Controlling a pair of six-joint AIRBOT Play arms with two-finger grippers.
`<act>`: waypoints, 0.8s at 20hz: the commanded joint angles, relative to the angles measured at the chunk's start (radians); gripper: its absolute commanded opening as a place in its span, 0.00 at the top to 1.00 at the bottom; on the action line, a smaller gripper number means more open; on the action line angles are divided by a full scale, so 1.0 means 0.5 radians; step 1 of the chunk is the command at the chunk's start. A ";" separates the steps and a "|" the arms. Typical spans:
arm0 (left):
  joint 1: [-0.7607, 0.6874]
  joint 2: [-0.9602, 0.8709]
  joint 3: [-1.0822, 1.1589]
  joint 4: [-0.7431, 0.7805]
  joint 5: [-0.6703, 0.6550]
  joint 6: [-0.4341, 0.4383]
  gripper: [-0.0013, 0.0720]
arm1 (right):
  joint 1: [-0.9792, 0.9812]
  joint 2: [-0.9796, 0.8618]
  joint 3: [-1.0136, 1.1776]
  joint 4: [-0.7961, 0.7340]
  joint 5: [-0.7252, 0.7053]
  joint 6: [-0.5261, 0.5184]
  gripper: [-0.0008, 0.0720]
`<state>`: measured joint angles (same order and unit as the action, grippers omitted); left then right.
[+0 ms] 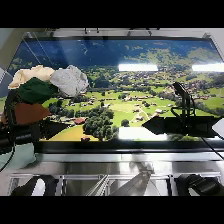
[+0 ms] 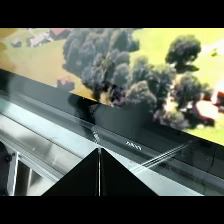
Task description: Fold the shirts.
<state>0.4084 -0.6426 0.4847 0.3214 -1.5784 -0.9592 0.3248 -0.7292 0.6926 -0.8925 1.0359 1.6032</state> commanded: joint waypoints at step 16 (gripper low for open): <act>0.001 0.002 -0.006 -0.016 0.085 0.001 0.95 | 0.002 -0.001 -0.003 0.028 -0.185 0.001 0.97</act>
<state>0.4084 -0.6426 0.4820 0.3168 -1.5726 -0.9592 0.3248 -0.7292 0.6914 -0.8909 1.0084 1.6032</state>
